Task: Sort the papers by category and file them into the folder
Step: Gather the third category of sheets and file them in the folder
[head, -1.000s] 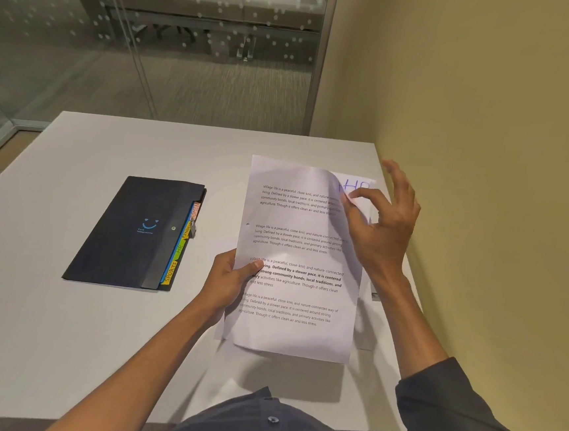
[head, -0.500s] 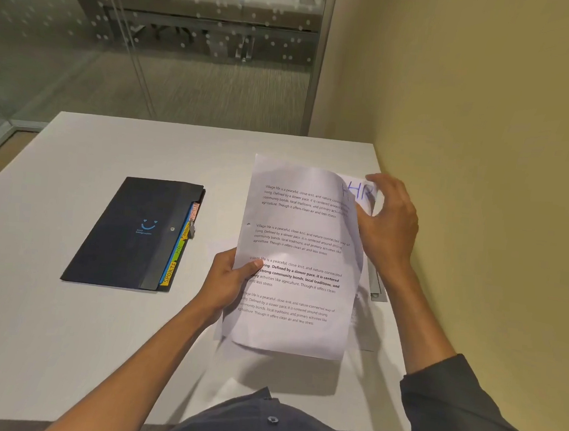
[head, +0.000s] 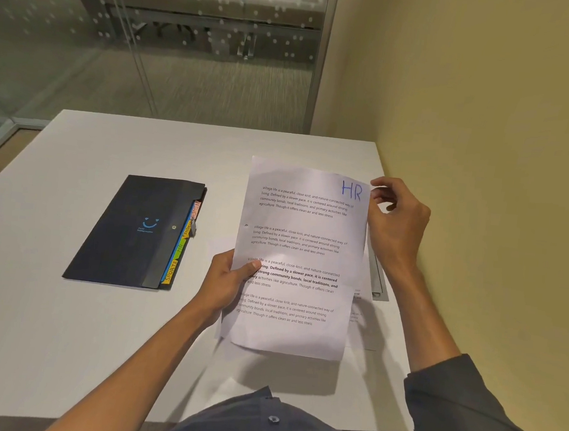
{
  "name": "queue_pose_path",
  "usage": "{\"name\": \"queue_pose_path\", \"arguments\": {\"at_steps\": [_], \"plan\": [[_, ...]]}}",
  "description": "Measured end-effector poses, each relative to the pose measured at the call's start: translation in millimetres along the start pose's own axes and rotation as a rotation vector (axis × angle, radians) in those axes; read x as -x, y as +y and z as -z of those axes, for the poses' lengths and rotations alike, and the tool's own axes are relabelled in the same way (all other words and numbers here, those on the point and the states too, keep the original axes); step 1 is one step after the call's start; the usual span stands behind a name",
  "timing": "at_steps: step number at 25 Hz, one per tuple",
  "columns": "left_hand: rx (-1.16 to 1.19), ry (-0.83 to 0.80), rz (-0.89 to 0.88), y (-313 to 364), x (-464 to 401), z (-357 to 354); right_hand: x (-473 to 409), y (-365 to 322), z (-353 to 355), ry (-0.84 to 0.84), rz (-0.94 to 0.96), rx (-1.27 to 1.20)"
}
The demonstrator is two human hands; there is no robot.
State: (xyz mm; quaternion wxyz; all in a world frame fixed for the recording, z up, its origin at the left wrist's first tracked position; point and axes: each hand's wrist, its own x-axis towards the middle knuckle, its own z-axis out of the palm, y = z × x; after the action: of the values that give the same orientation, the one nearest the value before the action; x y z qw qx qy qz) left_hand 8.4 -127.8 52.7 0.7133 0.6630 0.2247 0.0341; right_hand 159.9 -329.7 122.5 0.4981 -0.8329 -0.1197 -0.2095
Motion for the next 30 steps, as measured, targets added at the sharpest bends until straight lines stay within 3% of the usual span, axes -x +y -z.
{"name": "queue_pose_path", "arguments": {"at_steps": [6,10,14,17,20,23,26,30], "plan": [[0.033,0.0,-0.003,0,-2,0,8,8,-4,0.077,0.225,0.161],[0.041,0.013,-0.004,-1,-5,1,24,4,-9,0.018,0.242,0.058],[0.045,0.025,-0.01,-4,-8,7,52,-8,-9,-0.207,0.101,-0.211],[0.047,0.026,-0.002,-5,-8,8,53,-8,-8,-0.178,-0.031,-0.321],[0.054,0.016,-0.004,-5,-9,9,41,9,-9,-0.187,-0.408,-0.426],[0.045,0.004,-0.026,-4,-12,9,37,35,-5,-0.419,-0.683,-0.581],[0.015,-0.011,-0.041,-4,-17,8,47,47,-10,-0.568,-0.713,-0.587],[-0.025,-0.017,-0.06,-11,-25,5,61,43,-19,-0.486,-0.666,-0.594]]}}
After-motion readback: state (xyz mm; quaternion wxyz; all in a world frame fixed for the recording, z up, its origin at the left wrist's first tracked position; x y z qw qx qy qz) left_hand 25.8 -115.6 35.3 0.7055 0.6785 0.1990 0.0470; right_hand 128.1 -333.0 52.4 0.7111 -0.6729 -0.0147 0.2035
